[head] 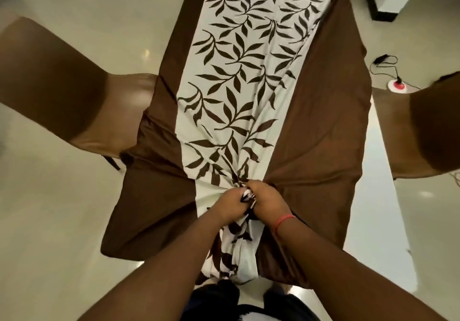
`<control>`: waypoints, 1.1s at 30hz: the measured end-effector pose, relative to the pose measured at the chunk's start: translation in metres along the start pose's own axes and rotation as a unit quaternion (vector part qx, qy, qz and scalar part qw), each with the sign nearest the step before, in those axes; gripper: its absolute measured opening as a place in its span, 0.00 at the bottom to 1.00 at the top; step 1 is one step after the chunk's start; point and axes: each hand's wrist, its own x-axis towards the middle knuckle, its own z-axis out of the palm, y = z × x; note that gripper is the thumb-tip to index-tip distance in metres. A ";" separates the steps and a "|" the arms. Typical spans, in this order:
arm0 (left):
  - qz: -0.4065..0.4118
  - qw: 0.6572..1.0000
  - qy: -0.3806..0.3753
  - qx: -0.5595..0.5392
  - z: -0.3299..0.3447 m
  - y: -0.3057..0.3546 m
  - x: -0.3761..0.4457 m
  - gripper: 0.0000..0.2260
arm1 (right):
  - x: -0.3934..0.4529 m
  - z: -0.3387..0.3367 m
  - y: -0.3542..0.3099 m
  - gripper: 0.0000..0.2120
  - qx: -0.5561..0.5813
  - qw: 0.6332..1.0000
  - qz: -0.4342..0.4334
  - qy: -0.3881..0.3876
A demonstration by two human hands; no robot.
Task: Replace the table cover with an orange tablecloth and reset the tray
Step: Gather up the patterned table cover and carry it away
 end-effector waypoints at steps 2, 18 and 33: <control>-0.006 0.998 0.043 -0.048 0.005 0.014 0.001 0.14 | -0.004 -0.014 0.000 0.08 0.053 0.997 0.048 0.042; 0.137 0.980 0.110 0.098 -0.021 0.073 0.021 0.52 | -0.005 -0.135 -0.020 0.15 0.666 0.714 0.214 0.006; -0.176 0.872 -0.043 -0.454 -0.030 0.186 0.048 0.19 | -0.036 -0.185 0.014 0.48 0.126 0.988 -0.088 0.019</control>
